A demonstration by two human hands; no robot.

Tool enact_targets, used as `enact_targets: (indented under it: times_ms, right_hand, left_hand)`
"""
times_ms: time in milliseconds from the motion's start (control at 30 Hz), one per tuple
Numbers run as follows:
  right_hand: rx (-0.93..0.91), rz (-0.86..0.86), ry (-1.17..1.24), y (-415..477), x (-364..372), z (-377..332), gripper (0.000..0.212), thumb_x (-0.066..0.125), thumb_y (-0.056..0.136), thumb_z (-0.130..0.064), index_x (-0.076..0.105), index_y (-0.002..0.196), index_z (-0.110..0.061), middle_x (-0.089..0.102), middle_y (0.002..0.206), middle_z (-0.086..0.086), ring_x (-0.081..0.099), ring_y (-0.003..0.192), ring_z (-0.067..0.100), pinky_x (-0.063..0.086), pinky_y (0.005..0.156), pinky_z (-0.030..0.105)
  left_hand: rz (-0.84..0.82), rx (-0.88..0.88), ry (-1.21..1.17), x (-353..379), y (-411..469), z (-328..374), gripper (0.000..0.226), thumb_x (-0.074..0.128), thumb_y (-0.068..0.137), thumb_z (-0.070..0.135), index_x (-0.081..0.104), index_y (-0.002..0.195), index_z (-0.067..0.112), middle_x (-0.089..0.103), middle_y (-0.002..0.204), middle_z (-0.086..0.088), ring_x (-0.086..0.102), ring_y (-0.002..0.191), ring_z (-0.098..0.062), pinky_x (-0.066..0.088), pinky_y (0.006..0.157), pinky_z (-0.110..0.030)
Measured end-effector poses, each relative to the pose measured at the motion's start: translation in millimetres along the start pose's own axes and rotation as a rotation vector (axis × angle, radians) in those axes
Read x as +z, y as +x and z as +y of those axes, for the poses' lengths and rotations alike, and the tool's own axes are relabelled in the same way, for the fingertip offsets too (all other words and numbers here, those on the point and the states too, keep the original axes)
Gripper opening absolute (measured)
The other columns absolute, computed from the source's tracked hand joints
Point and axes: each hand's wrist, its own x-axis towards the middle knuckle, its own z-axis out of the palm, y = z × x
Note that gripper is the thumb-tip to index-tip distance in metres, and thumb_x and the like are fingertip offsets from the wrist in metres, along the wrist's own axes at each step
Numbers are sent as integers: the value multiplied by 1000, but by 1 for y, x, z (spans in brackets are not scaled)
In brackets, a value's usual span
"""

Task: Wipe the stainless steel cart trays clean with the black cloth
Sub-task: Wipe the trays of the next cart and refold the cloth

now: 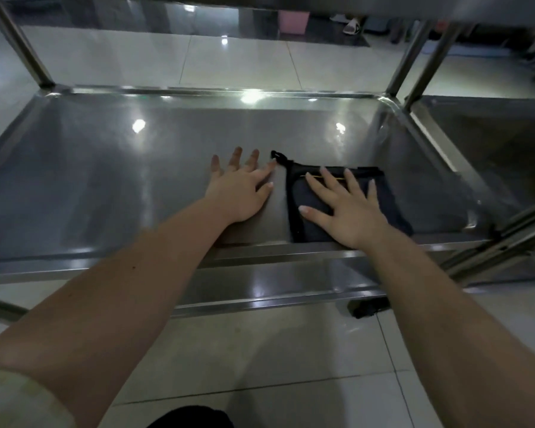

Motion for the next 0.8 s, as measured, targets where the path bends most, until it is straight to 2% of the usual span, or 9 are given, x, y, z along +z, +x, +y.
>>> enact_targets:
  times_ms: [100, 233, 333, 400, 467, 567, 633, 733, 800]
  right_hand:
    - [47, 14, -2, 0, -5, 39, 74, 21, 84, -81, 0, 150, -55, -5, 163, -18, -9, 151, 22, -11, 118, 52]
    - [266, 12, 43, -2, -16, 120, 73, 25, 87, -79, 4, 151, -51, -1, 164, -14, -6, 151, 24, -4, 119, 54]
    - [389, -15, 46, -6, -21, 146, 71, 26, 89, -76, 3, 151, -51, -4, 164, -15, -8, 151, 26, -4, 118, 57]
    - [309, -9, 1, -6, -18, 125, 70, 24, 89, -77, 3, 151, -52, -5, 163, -19, -10, 151, 24, -7, 117, 60]
    - [118, 5, -24, -3, -10, 78, 72, 24, 87, -78, 3, 151, -53, -6, 162, -20, -10, 151, 24, -9, 116, 60]
    - [-49, 21, -18, 0, 2, 11, 75, 22, 88, -78, 1, 153, -47, -9, 163, -18, -13, 150, 26, -12, 117, 57]
    - [-112, 17, 107, -3, -3, 2, 72, 34, 93, -69, 11, 155, -41, -7, 163, -17, -16, 150, 23, -13, 117, 55]
    - [-261, 74, 404, -20, -20, 36, 59, 64, 92, -41, 45, 146, -27, 14, 163, -9, 1, 151, 14, 2, 122, 35]
    - [-261, 108, 426, -37, -26, 67, 52, 74, 85, -34, 60, 134, -22, 28, 158, -6, 12, 149, 9, 9, 116, 16]
  left_hand:
    - [-28, 29, -55, -2, 14, 20, 54, 19, 104, 51, 7, 155, 43, -3, 166, 3, -11, 151, -28, -7, 116, -62]
    - [-44, 52, -54, 3, 25, 39, 55, 18, 102, 58, 7, 154, 45, -4, 166, 4, -10, 151, -27, -7, 116, -62]
    - [-39, 37, -1, 9, 24, 43, 58, 16, 99, 62, 4, 154, 47, -4, 166, 4, -9, 151, -28, -7, 116, -62]
    - [-33, 29, 17, 12, 23, 44, 56, 15, 100, 60, 5, 154, 47, -3, 166, 4, -5, 152, -27, -6, 117, -61]
    - [-27, 21, -65, 10, 23, 41, 51, 13, 104, 52, 9, 154, 45, 2, 166, 3, -2, 152, -26, -6, 118, -58]
    - [48, -47, -460, 1, 20, 30, 47, 16, 108, 40, 20, 154, 38, 14, 164, 1, 1, 152, -23, -8, 120, -48]
    - [91, -38, -570, -5, 15, 28, 47, 27, 107, 40, 27, 153, 34, 15, 164, 1, -1, 152, -19, -11, 120, -42]
    - [97, 109, -513, -13, 6, 46, 49, 40, 105, 37, 36, 151, 24, 23, 162, -2, 5, 152, -19, -7, 119, -34]
    - [83, 232, -496, -11, -5, 69, 51, 52, 100, 37, 42, 148, 21, 31, 159, -4, 14, 151, -21, -1, 118, -29]
